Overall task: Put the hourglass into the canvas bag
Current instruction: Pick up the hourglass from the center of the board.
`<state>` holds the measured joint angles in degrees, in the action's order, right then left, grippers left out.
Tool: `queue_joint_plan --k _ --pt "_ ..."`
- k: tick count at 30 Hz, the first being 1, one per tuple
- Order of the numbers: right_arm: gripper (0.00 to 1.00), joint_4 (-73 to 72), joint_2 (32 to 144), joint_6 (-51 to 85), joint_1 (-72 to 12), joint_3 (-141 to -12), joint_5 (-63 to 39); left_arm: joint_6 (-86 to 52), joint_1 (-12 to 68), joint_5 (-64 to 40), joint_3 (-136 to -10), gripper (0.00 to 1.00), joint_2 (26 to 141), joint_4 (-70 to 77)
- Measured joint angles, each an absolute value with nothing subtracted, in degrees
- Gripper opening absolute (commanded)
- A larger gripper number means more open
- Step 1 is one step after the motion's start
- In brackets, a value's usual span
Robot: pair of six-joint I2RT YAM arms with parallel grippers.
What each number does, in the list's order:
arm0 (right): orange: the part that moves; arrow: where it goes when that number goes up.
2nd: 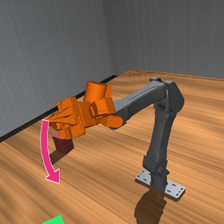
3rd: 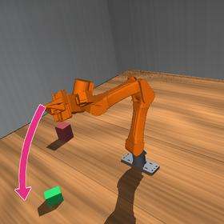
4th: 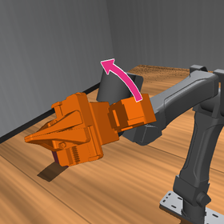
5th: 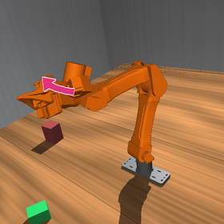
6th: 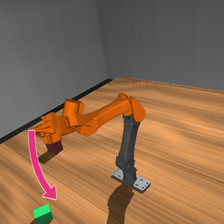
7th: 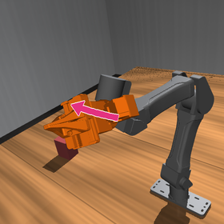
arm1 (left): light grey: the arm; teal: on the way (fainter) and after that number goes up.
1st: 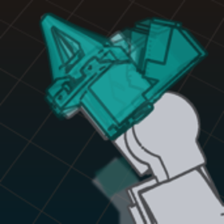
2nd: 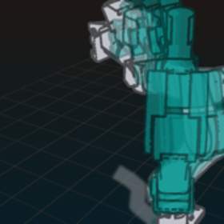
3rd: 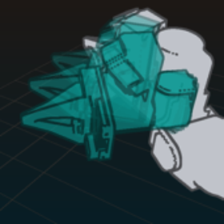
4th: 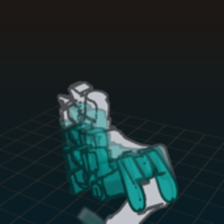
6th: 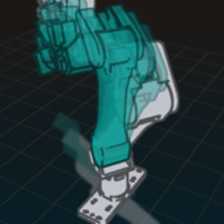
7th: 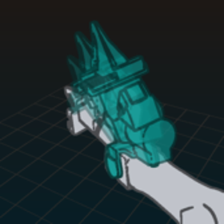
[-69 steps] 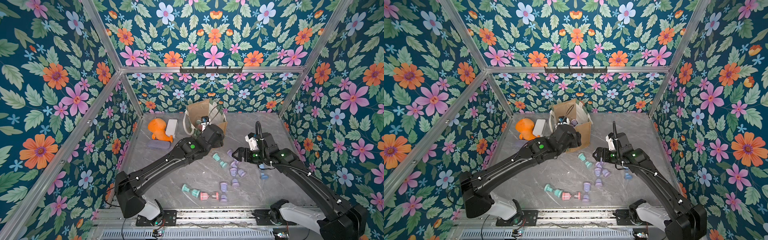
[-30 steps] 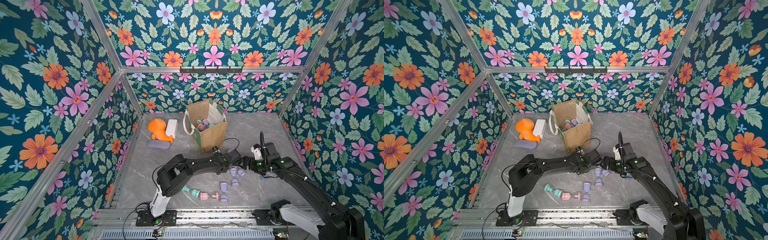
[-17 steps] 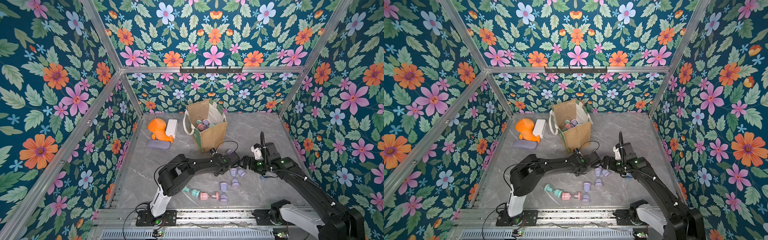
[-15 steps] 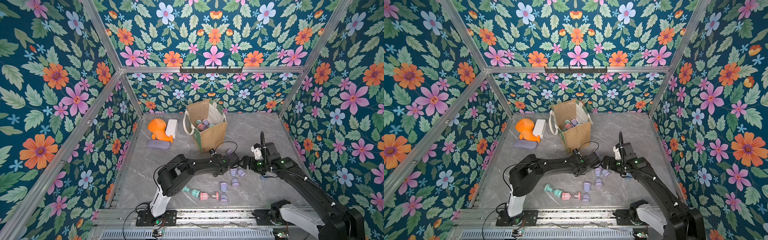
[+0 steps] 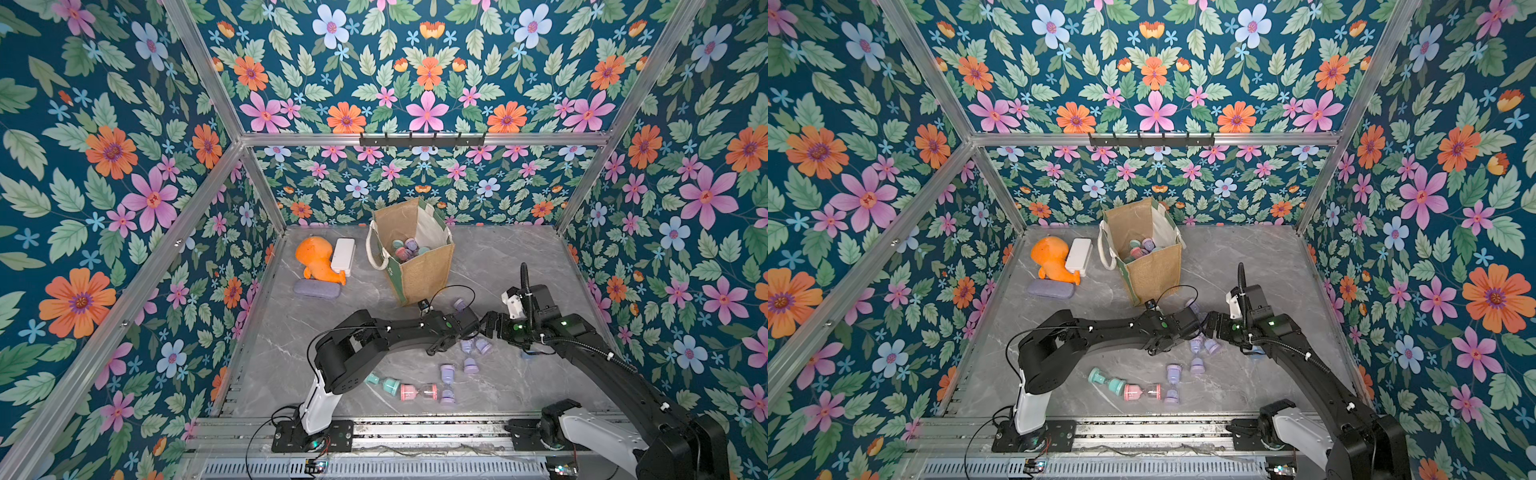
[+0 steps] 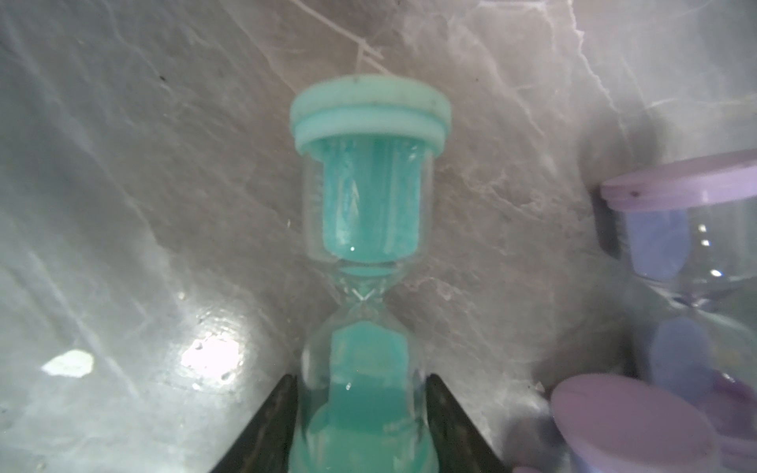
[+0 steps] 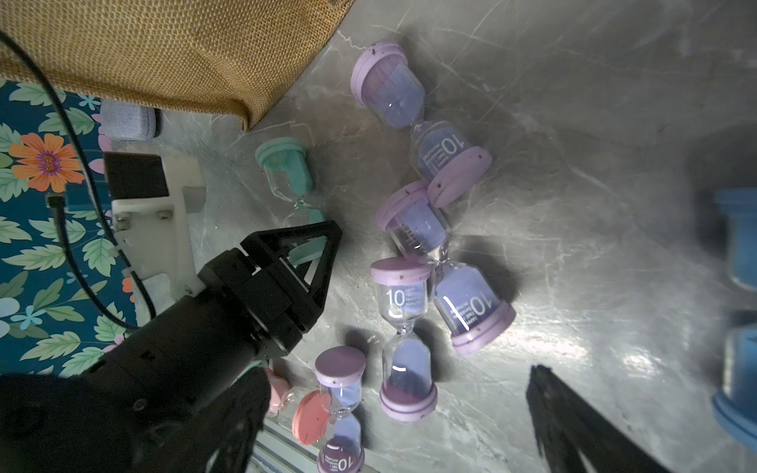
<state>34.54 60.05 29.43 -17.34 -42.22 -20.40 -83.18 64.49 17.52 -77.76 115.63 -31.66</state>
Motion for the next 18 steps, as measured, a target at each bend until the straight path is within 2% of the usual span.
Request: queue_joint_plan --k 8,18 --pt "0.99 34.5 60.2 29.5 -17.3 -42.3 -20.4 -83.6 64.5 17.4 -76.9 0.41 114.9 -30.8" --pt "0.99 34.6 59.5 29.7 -17.3 -43.9 -20.9 -83.5 64.5 17.1 -76.0 0.4 111.9 -30.9"
